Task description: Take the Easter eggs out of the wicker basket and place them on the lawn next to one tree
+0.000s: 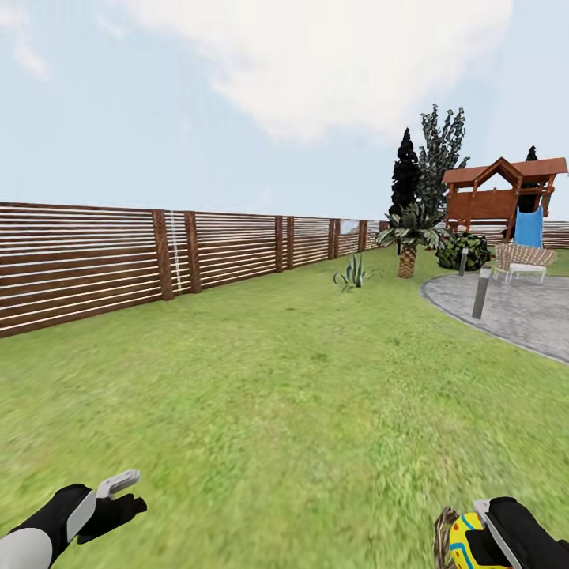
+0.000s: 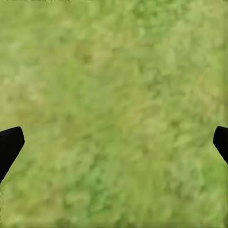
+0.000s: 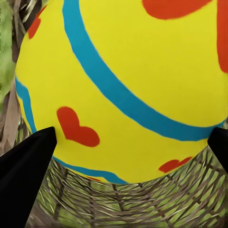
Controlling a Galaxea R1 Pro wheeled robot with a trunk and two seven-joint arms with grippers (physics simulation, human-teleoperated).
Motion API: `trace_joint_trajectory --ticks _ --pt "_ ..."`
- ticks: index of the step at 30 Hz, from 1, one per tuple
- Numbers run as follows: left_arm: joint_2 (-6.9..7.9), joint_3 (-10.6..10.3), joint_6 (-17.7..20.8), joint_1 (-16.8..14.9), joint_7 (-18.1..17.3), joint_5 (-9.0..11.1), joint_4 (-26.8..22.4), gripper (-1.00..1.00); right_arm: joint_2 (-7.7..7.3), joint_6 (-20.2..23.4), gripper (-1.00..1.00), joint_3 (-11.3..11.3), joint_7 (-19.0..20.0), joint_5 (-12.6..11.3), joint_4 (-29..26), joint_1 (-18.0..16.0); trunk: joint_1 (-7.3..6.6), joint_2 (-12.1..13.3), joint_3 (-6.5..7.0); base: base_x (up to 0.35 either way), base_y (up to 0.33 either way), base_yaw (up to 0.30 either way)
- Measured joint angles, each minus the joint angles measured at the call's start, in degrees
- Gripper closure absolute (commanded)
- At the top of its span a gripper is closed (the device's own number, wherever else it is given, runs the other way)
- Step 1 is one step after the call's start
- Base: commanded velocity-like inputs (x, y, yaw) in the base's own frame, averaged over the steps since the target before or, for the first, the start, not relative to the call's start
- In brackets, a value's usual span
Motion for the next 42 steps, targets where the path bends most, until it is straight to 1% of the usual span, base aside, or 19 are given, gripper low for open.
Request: trace_joint_trajectory --ticks 42 --pt "0.09 0.2 0.0 0.0 0.0 0.2 0.0 -1.00 0.00 0.0 1.00 0.0 0.0 -0.1 0.0 0.0 -9.23 16.8 7.54 0.000 0.000 0.000"
